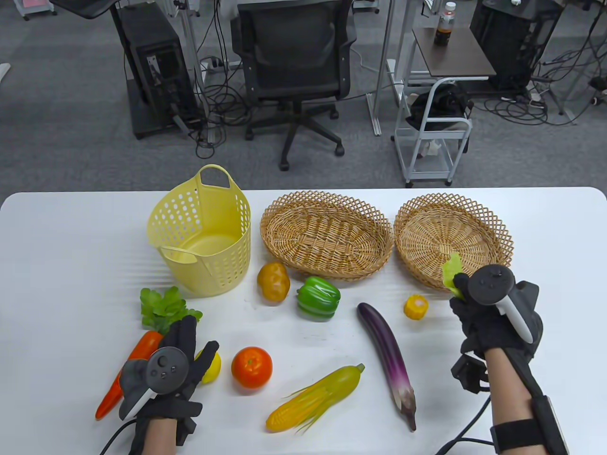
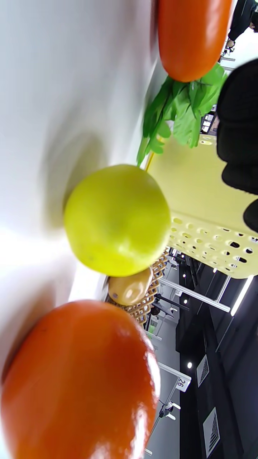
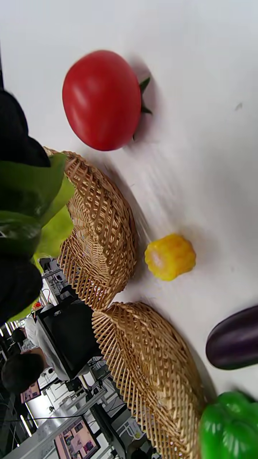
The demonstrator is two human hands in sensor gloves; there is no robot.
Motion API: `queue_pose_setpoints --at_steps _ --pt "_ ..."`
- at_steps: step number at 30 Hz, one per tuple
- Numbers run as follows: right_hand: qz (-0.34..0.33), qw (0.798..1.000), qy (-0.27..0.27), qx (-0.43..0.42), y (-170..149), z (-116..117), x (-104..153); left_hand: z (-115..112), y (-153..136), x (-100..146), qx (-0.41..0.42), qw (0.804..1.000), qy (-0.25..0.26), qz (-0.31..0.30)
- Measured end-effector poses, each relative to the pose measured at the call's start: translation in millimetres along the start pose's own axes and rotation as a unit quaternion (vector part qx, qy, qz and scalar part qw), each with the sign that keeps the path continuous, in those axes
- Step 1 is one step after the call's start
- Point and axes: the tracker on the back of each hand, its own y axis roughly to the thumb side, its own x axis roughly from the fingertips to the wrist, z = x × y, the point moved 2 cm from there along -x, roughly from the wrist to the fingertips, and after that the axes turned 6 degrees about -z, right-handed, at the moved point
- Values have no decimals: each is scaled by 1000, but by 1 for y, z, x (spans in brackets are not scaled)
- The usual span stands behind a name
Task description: Place 10 objects into 3 containers
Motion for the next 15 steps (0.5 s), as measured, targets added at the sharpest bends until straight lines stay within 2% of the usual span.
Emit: queue_pose_setpoints --at_steps 3,7,15 --pt "18 999 -6 -31 3 -8 -18 1 0 1 -7 1000 5 -2" --pt "46 998 -36 -32 5 -12 -42 0 1 1 -14 1000 6 -6" --pt "86 994 -68 -11 7 8 -80 2 9 4 -36 999 9 -18"
